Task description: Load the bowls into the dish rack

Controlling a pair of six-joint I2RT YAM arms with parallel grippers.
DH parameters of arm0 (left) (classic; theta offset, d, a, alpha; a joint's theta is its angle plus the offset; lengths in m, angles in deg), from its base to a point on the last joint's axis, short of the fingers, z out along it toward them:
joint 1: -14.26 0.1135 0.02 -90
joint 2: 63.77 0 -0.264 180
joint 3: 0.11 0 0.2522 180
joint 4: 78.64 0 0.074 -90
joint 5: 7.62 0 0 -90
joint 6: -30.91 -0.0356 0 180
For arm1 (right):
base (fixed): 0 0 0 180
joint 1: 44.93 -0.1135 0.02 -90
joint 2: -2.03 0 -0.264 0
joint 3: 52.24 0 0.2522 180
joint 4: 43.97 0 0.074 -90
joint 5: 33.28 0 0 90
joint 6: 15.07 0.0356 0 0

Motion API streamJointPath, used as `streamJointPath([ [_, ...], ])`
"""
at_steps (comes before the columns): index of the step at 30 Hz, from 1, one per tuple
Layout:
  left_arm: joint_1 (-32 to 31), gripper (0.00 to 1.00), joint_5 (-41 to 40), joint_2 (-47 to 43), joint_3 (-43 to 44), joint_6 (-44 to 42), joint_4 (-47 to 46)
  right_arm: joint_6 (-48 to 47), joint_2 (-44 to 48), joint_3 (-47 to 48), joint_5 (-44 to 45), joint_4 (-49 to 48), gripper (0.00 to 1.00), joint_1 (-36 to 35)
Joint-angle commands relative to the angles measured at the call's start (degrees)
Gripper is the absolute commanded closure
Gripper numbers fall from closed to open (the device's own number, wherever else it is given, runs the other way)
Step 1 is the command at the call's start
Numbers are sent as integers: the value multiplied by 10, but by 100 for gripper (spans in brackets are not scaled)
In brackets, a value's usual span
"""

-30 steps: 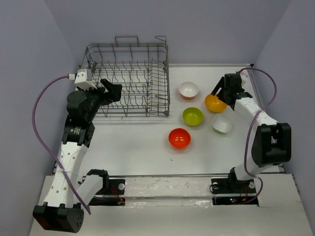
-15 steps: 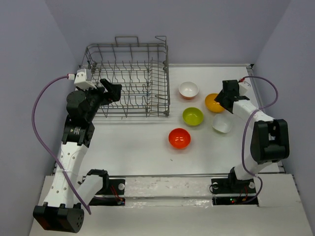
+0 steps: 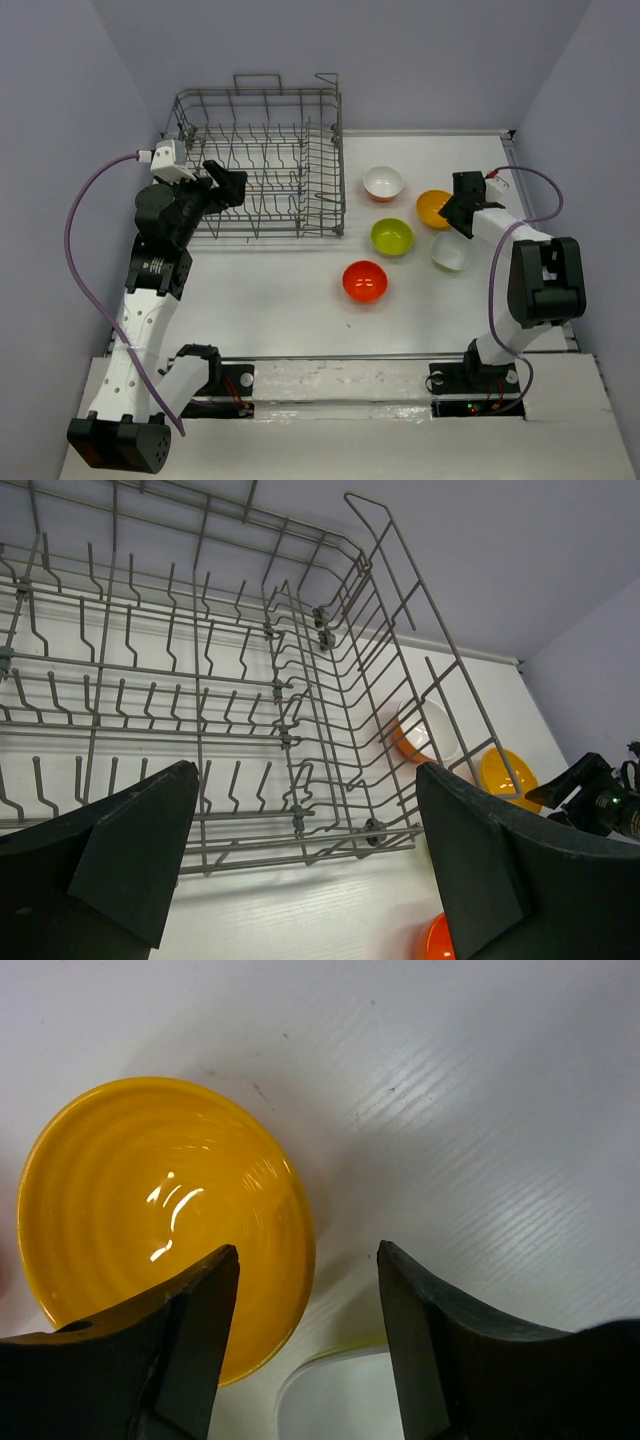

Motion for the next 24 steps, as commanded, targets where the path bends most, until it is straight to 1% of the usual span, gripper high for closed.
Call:
streamJointPath([
  [1, 5, 1, 9, -1, 0, 1, -23, 12, -19, 8, -6, -42, 38, 9],
  [7, 5, 1, 9, 1, 0, -1, -23, 19, -43, 22, -27, -48, 55, 9],
  [9, 5, 1, 9, 1, 0, 0, -23, 21, -46, 25, -34, -48, 67, 14],
  [10, 5, 1, 9, 1, 0, 0, -23, 21, -46, 27, -37, -49, 76, 14],
  [12, 5, 1, 9, 2, 0, 0, -23, 21, -43, 29, -38, -48, 88, 14],
  [13, 5, 1, 10, 3, 0, 1, -23, 20, -40, 33, -38, -47, 98, 14],
  [16, 6, 1, 11, 4, 0, 0, -23, 15, -31, 37, -37, -47, 99, 14],
  [20, 6, 1, 17, 10, 1, 3, -23, 4, 8, 48, -44, -45, 99, 14],
  [22, 6, 1, 26, 15, 3, 3, -25, 0, 27, 52, -56, -45, 99, 14],
  [24, 6, 1, 51, 26, 4, 5, -29, -10, 58, 61, -96, -45, 99, 14],
])
